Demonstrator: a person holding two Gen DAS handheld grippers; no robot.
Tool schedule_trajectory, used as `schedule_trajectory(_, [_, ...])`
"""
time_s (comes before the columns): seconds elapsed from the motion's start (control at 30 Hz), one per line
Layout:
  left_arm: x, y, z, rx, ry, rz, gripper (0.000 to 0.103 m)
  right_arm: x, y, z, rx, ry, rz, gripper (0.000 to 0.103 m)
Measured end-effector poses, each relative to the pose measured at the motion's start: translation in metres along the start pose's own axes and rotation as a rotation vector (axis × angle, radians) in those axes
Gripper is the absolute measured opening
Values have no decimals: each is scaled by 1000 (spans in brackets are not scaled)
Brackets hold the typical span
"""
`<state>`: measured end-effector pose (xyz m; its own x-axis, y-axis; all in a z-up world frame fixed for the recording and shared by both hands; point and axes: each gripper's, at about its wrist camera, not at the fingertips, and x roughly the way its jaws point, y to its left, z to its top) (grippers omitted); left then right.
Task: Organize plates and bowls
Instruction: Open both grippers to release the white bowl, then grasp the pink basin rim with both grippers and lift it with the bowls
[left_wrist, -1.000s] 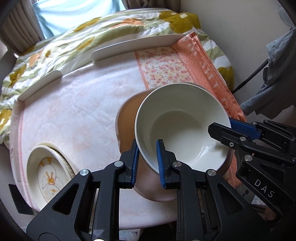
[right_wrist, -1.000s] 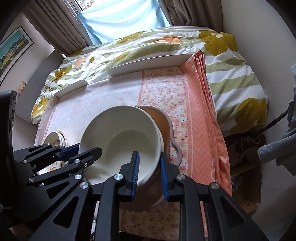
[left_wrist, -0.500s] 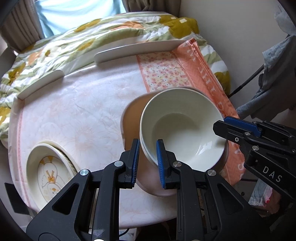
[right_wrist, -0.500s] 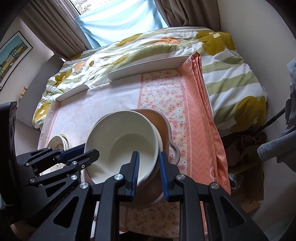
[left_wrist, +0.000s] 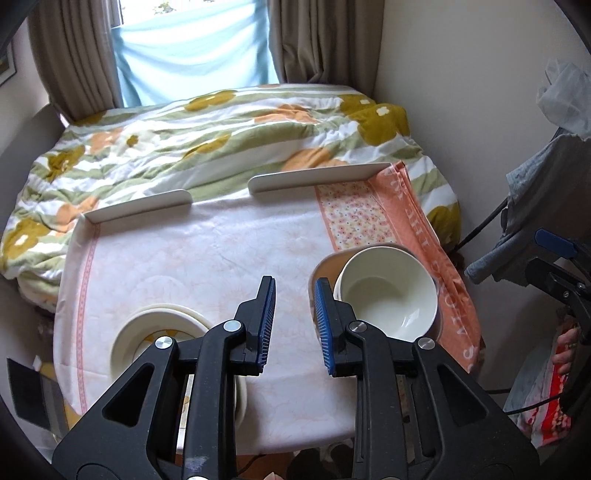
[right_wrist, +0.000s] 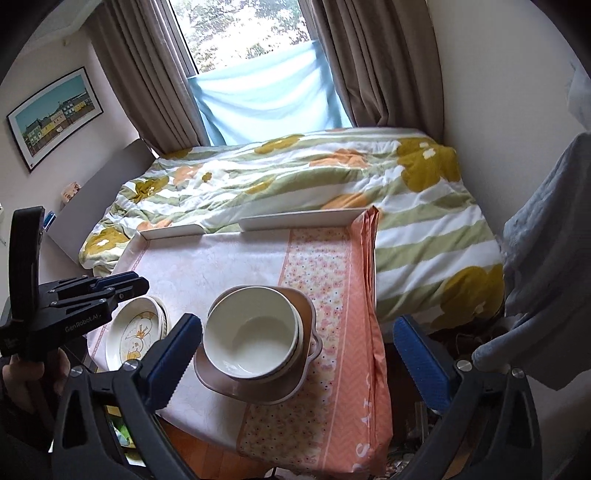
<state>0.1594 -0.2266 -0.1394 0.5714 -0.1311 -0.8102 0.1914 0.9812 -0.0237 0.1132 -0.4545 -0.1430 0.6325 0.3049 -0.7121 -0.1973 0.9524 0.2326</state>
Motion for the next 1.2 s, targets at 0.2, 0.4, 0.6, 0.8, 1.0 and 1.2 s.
schedule_trajectory(0.2, [-13,6,-10,-14,-51,-22,103,-14,3,-8,-19,-52,-10,103])
schedule_trajectory(0.4, [7,0,-27,62,60,7,103,-5,3,-10,-66,75,-96,103])
schedule_trajectory(0.6, [46,-1,-42,73,208,-62,103,37,-10,-25,-42,282,-145,103])
schedule_trajectory(0.8, [94,-5,-47,129,324,-71,97,93,-18,-39,-64,451,-156,91])
schedule_trajectory(1.0, [126,-10,-50,136,380,-96,77,130,-9,-44,-151,547,-138,68])
schedule_trajectory(1.2, [148,-13,-50,137,415,-120,54,157,-3,-46,-206,601,-124,48])
